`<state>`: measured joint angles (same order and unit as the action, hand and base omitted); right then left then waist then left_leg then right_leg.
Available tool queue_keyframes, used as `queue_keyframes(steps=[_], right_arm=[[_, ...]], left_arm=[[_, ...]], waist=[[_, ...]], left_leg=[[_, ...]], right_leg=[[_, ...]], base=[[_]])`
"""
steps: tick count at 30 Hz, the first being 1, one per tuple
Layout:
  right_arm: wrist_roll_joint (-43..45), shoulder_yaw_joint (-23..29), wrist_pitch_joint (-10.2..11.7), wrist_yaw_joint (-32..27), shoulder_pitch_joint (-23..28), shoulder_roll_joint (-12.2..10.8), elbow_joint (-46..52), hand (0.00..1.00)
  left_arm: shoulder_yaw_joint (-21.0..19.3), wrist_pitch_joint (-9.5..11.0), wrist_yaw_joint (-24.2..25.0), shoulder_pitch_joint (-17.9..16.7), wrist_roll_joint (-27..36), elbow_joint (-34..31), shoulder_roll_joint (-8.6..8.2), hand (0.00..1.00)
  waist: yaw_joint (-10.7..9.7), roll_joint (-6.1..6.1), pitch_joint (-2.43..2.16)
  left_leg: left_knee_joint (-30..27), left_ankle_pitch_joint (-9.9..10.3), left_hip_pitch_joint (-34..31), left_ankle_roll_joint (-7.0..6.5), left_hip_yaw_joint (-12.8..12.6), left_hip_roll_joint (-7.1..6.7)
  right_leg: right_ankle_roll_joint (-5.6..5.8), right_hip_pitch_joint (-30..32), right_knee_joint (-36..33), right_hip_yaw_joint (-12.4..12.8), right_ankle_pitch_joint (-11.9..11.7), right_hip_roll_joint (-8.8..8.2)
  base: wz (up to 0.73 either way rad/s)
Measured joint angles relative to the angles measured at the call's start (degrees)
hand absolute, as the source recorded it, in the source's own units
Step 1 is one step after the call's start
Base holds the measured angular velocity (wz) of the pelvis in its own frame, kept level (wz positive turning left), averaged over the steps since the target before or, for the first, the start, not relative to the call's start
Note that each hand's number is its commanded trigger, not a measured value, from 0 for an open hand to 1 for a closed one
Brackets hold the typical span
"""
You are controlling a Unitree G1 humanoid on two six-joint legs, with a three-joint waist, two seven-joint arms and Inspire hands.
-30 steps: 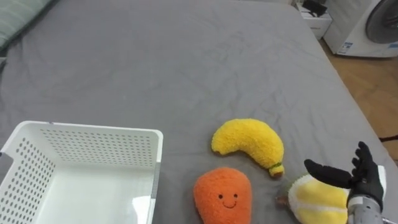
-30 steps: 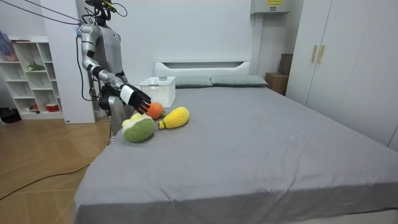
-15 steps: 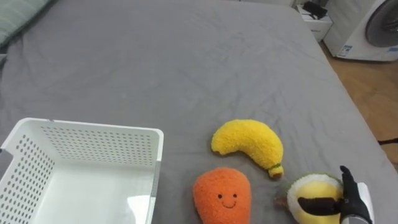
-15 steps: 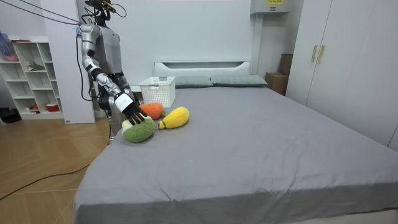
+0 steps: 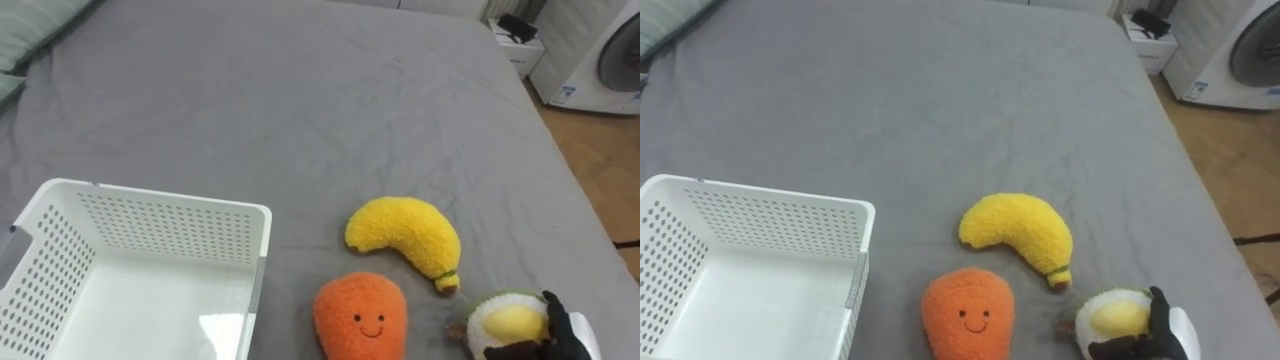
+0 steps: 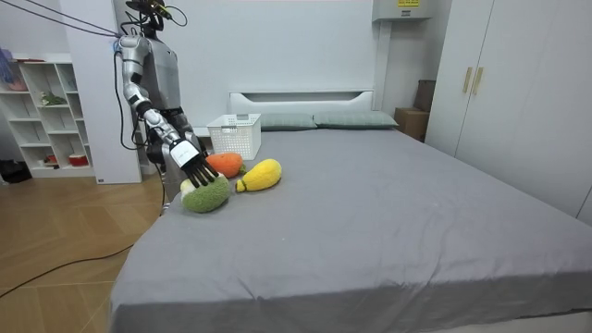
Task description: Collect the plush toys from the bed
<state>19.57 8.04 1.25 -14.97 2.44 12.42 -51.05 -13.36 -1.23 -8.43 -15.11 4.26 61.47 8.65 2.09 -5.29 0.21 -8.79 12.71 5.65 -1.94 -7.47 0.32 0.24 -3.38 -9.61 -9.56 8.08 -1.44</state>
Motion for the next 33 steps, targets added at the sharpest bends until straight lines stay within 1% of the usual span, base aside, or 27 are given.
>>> queue_keyframes(steps=[8, 9, 10, 11, 13, 15, 17, 18, 21, 29, 33], right_arm=[[3.29, -0.02, 0.01, -0.64, -0.05, 0.13, -1.08, 0.00], [3.69, -0.02, 0.01, -0.64, -0.05, 0.14, -1.08, 0.22], [3.99, -0.01, 0.01, -0.67, -0.05, 0.14, -1.16, 0.56], [4.49, -0.12, 0.01, -0.87, -0.05, 0.16, -1.52, 0.81], [4.67, -0.18, 0.06, -1.21, -0.04, 0.25, -2.55, 1.00], [5.67, -0.16, 0.63, -2.08, -0.02, 0.45, -5.15, 1.00], [5.70, -0.15, 0.72, -3.16, -0.22, 0.64, -6.78, 1.00], [5.72, -0.09, 0.74, -3.65, -0.27, 0.78, -7.20, 1.00], [5.70, 0.04, 1.18, -4.31, -0.25, 1.44, -8.84, 1.00], [5.65, -0.02, 0.63, -3.26, -0.19, 1.53, -11.38, 1.00], [5.56, -0.05, 0.75, -2.89, -0.23, 1.32, -11.41, 1.00]], left_arm=[[0.03, 0.01, 0.12, 0.38, -0.01, 0.25, 0.00, 0.00], [0.03, 0.01, 0.12, 0.31, -0.02, 0.26, 0.00, 0.00], [0.02, 0.00, 0.13, 0.18, -0.13, 0.27, 0.00, 0.00], [0.03, 0.00, 0.13, 0.17, -0.54, 0.28, 0.01, 0.00], [0.03, 0.04, 0.17, 0.35, -1.44, 0.38, 0.01, 0.00], [0.07, 0.08, 0.16, 0.64, -1.52, 1.38, 0.09, 0.00], [0.07, 0.06, 0.13, 0.62, -1.52, 2.30, 0.10, 0.00], [0.06, -0.02, 0.10, 0.59, -1.53, 2.79, 0.06, 0.00], [0.04, -0.02, -0.06, 0.28, -2.06, 2.88, 0.01, 0.00], [0.05, -0.01, -0.51, 1.33, -2.04, 2.88, 0.01, 0.00], [0.04, 0.06, -1.08, 2.21, -2.03, 2.88, 0.02, 0.00]], waist=[[0.25, 0.01, 0.00], [0.25, 0.02, 0.01], [0.29, 0.04, 0.01], [0.56, 0.10, 0.00], [1.15, 0.18, 0.00], [1.20, 0.39, -0.05], [1.46, 0.51, -0.05], [1.46, 0.66, -0.12], [1.43, 0.73, -0.14], [1.34, 0.68, -0.14], [1.45, 0.58, -0.14]], left_leg=[[-0.02, 0.00, 0.02, 0.00, 0.03, 0.01], [-0.02, 0.00, 0.02, 0.00, 0.03, 0.01], [-0.01, 0.00, 0.03, 0.00, 0.04, 0.00], [-0.03, 0.00, 0.02, 0.00, 0.07, 0.01], [-0.08, 0.00, 0.04, 0.00, 0.24, 0.00], [-0.46, 0.01, 0.06, -0.02, 1.40, -0.07], [-0.51, 0.01, 0.07, -0.02, 1.53, -0.07], [-0.58, 0.01, 0.07, -0.01, 1.58, -0.06], [-0.84, 0.02, 0.07, 0.00, 2.00, -0.02], [-0.88, 0.01, 0.02, -0.01, 2.15, -0.08], [-0.86, 0.01, 0.02, -0.01, 2.15, -0.12]], right_leg=[[0.00, -0.03, 0.01, -0.02, 0.00, 0.02], [-0.01, -0.02, 0.01, -0.02, 0.00, 0.01], [-0.01, -0.02, 0.01, -0.02, 0.00, 0.01], [-0.01, -0.03, 0.01, -0.06, 0.00, 0.01], [-0.01, -0.18, 0.04, -0.23, -0.01, -0.03], [0.00, -0.87, 0.18, -1.29, 0.00, -0.19], [-0.01, -0.95, 0.21, -1.44, -0.01, -0.20], [-0.01, -1.00, 0.21, -1.47, -0.01, -0.19], [-0.01, -1.33, 0.21, -1.82, -0.01, -0.21], [-0.01, -1.31, 0.13, -1.90, 0.00, -0.28], [-0.01, -1.32, 0.13, -1.88, 0.00, -0.27]], base=[[0.00], [0.00], [0.00], [0.00], [0.06], [0.22], [0.09], [0.00], [0.07], [0.01], [0.00]])
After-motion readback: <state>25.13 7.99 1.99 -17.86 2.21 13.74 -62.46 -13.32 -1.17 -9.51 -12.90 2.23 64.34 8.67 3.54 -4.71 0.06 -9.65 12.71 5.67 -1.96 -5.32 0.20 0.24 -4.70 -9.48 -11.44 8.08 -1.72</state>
